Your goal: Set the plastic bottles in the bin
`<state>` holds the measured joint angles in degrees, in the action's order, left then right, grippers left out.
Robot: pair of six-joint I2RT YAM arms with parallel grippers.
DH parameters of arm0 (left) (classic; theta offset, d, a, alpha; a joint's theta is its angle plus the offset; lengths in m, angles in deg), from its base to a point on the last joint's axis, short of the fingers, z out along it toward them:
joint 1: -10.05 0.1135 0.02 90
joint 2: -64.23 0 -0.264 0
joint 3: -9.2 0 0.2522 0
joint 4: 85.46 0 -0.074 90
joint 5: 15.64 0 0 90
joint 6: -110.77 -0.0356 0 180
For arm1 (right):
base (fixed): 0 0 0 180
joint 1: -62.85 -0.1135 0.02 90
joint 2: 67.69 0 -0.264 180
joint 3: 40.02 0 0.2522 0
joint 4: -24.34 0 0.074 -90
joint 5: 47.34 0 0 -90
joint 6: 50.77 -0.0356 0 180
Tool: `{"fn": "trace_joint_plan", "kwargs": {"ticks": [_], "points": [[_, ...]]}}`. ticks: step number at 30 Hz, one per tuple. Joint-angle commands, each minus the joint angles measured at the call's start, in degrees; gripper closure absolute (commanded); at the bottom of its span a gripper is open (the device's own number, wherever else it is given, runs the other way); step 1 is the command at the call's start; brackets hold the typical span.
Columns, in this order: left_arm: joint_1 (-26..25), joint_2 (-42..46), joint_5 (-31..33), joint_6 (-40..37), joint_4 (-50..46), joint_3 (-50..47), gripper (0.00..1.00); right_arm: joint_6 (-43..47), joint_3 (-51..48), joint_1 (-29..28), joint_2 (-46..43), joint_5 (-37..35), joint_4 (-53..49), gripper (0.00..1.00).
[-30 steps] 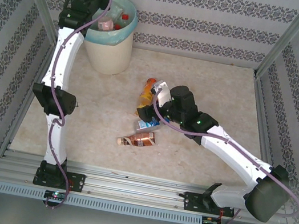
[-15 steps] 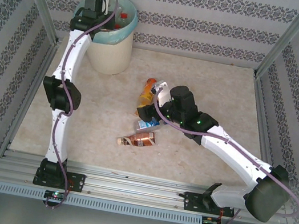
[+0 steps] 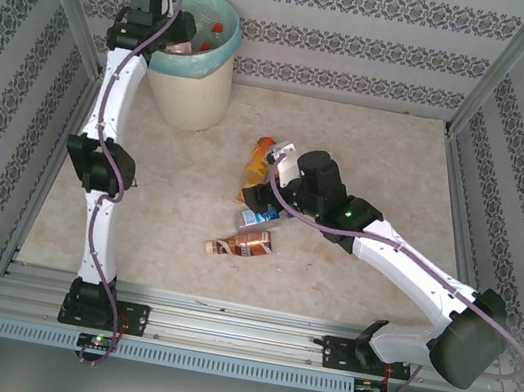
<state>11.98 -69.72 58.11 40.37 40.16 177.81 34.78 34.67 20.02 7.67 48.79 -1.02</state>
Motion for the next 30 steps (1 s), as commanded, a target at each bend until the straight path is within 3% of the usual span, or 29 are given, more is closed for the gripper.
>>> {"fn": "trace_joint_plan", "kwargs": {"ticks": [1,5,9,14,22,30], "points": [[0.0,9.4,0.7,1.8,5.2,1.7,0.67,-1.1,1.6,1.3,-1.8,-5.0,-2.5,0.06],[-0.8,15.0,0.7,-0.1,3.5,-0.6,0.67,-1.6,2.5,4.2,-1.8,-4.2,-6.3,0.06],[-5.1,20.0,2.0,-6.8,-2.3,-5.5,0.64,-3.5,3.7,7.6,-0.1,-4.3,-11.0,0.06],[-12.9,29.2,4.4,-13.7,-3.2,-22.1,0.55,-5.5,4.8,9.2,4.3,-5.8,-15.3,0.07],[-22.7,52.4,4.0,-17.6,18.0,-62.9,0.38,-20.6,5.1,12.6,12.8,-9.2,-12.3,0.06],[-24.6,68.3,-3.7,-17.8,33.7,-89.9,0.29,-29.2,8.1,12.7,23.3,-8.7,-4.5,0.06]]}}
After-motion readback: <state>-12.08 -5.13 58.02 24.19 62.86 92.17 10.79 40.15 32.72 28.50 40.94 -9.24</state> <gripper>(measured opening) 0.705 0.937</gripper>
